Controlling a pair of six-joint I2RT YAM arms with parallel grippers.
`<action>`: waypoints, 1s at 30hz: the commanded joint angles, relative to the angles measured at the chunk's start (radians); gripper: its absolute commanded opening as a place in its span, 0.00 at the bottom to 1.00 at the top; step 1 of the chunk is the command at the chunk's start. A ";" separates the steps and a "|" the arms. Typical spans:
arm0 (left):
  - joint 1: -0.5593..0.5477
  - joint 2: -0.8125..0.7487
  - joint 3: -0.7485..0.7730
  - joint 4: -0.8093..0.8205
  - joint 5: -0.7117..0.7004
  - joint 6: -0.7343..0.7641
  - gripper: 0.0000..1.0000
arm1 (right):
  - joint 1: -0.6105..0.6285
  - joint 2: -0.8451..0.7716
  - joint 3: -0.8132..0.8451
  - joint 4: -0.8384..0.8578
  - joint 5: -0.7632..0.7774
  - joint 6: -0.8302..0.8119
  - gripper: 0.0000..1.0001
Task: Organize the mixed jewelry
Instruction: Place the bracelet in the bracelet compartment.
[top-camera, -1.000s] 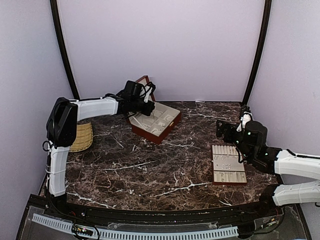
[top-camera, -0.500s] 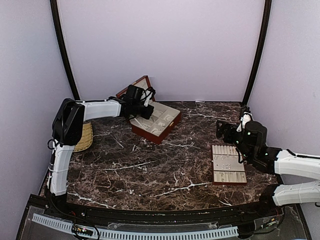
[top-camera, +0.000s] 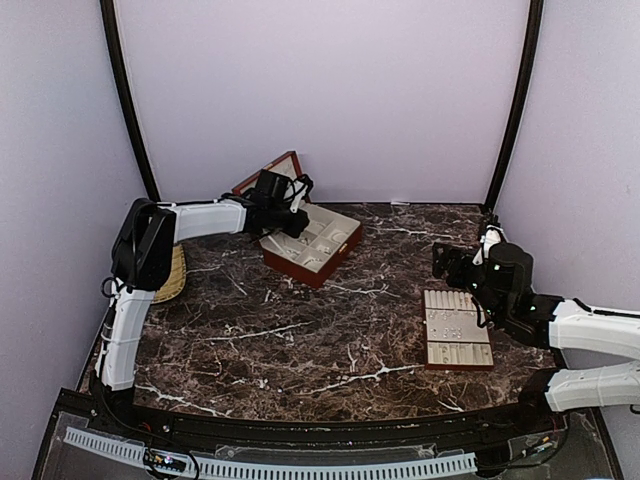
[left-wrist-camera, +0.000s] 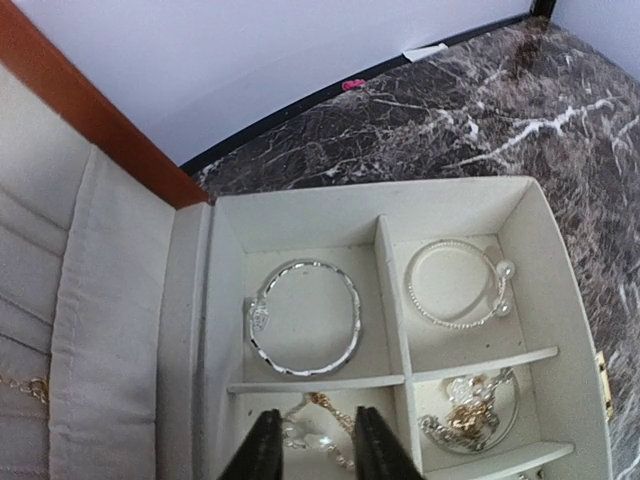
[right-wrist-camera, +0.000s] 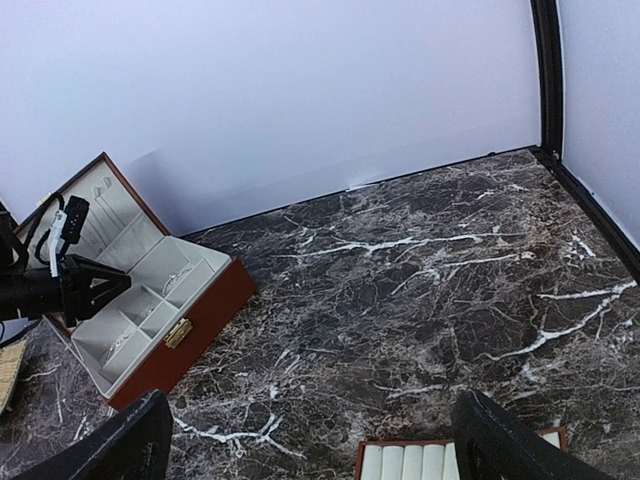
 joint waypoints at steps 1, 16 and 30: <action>0.004 -0.007 0.038 -0.022 0.006 -0.005 0.35 | -0.005 -0.010 -0.001 0.006 0.020 0.008 0.99; 0.004 -0.281 -0.149 0.015 0.190 -0.099 0.63 | -0.004 -0.056 -0.009 -0.012 0.027 -0.014 0.98; 0.004 -0.812 -0.765 -0.032 0.162 -0.239 0.64 | 0.003 0.027 0.060 -0.002 -0.147 -0.111 0.98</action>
